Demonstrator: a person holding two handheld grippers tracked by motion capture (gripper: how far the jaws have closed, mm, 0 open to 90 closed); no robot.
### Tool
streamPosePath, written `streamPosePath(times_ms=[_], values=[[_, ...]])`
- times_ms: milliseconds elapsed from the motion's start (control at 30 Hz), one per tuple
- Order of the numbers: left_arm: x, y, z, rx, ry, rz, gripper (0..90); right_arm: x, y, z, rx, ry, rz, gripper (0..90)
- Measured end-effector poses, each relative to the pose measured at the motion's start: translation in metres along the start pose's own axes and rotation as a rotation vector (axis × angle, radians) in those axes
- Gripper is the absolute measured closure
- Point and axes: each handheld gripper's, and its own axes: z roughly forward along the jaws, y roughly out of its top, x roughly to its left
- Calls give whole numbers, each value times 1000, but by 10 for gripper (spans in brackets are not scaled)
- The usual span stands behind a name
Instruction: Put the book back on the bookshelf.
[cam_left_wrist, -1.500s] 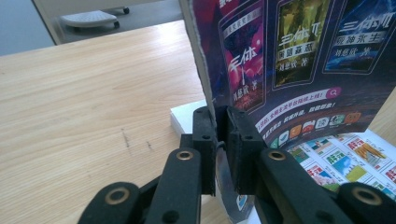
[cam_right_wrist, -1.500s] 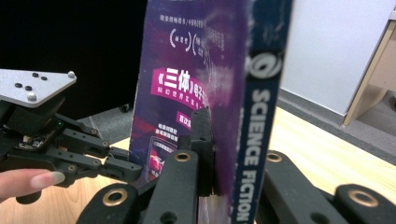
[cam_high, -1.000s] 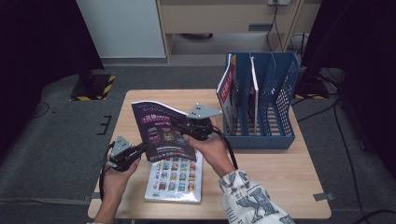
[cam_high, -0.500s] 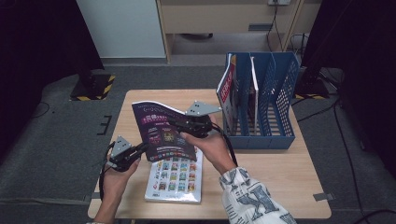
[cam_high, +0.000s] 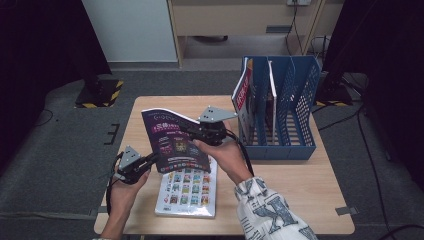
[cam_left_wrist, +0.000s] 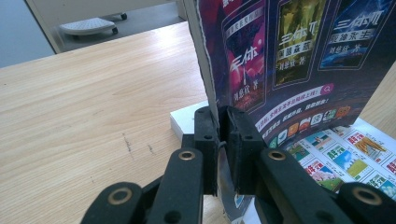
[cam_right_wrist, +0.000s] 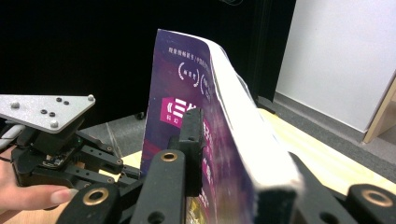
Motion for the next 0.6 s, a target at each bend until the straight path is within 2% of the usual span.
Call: streamPosePath(times_ms=[267, 400, 600], values=[[0, 0, 0, -2, -1, 0, 831, -1, -1, 2, 7, -6, -1, 776], [0, 0, 0, -3, -1, 2, 831, -1, -3, 5, 35, -11, -6, 783], [0, 0, 0, -3, -2, 1, 830, -1, -3, 5, 24, -16, 3, 821]])
